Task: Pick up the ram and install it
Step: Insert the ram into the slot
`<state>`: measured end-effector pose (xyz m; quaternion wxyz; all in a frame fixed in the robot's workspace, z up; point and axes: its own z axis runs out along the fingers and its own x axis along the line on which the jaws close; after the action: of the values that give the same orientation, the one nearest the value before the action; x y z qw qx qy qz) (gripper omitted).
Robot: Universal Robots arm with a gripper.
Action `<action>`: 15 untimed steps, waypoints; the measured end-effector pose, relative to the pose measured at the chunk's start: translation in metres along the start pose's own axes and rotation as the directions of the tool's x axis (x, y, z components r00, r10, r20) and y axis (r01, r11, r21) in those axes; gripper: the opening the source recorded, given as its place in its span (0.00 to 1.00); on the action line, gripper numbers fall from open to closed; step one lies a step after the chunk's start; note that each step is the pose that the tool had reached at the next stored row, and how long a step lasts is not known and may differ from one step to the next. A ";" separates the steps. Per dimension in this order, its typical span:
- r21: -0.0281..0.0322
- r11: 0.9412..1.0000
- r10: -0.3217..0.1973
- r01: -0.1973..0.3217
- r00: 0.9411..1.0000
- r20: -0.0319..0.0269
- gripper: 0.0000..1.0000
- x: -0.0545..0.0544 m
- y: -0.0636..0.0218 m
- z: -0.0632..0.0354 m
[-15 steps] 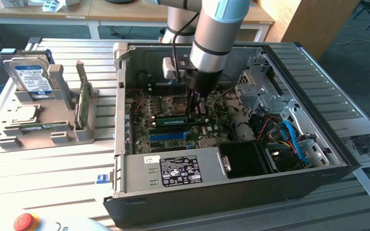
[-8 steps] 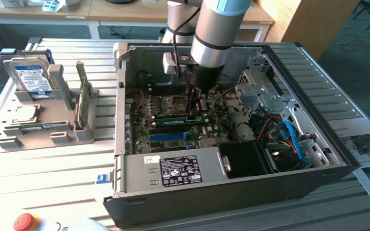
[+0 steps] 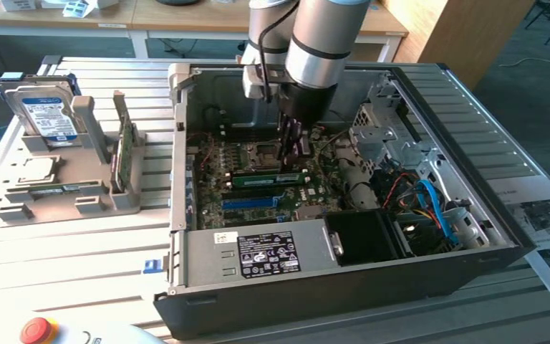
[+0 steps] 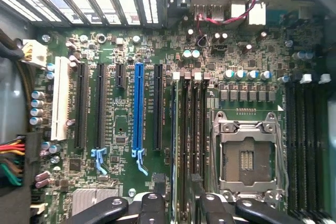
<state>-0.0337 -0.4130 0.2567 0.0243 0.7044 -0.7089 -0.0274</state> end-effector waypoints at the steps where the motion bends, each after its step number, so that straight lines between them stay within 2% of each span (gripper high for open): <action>1: 0.000 1.000 0.000 0.000 1.000 0.000 0.31 0.000 0.0002 -0.0028; 15: 0.000 1.000 0.000 0.000 1.000 0.000 0.31 0.000 0.0025 -0.0340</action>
<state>-0.0337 -0.4130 0.2908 0.0243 0.7043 -0.7089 -0.0274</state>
